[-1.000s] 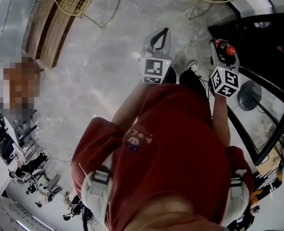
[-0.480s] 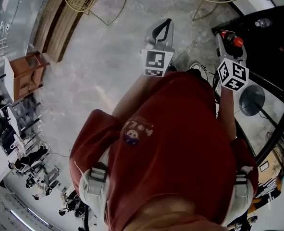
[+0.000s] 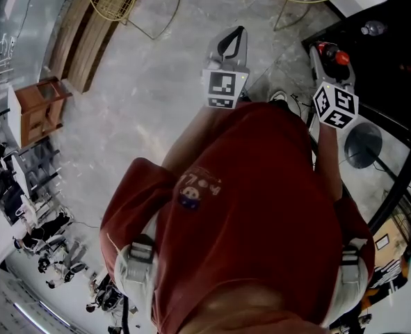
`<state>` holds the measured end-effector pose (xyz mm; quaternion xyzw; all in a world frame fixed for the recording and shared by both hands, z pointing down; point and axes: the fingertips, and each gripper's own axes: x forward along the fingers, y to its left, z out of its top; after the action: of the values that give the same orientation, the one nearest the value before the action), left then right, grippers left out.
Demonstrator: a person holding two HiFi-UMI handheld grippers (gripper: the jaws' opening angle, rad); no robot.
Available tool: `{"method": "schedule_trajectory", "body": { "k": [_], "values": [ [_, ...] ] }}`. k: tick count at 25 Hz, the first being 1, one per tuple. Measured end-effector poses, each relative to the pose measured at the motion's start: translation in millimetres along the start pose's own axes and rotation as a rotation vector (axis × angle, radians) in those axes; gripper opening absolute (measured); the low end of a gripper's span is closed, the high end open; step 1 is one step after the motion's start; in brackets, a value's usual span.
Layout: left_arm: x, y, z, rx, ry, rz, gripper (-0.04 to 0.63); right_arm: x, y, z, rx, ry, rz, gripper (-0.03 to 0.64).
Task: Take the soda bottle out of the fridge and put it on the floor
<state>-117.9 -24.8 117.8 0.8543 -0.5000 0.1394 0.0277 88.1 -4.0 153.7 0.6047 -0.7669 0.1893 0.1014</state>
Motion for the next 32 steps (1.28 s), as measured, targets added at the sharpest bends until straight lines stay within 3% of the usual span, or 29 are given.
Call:
{"method": "schedule_trajectory", "body": {
  "k": [11,22,32],
  "values": [
    [4,-11,-1,-0.011,0.009,0.010,-0.002,-8,-15,-16,0.018,0.035,-0.007,0.304],
    [17,-22,-14,-0.014,0.053,-0.026,-0.002,-6,-24,-36,0.050,0.080,-0.023,0.304],
    [29,-63,-30,0.005,0.077,-0.079,-0.002,-14,-37,-67,0.078,0.118,-0.007,0.304]
  ]
}}
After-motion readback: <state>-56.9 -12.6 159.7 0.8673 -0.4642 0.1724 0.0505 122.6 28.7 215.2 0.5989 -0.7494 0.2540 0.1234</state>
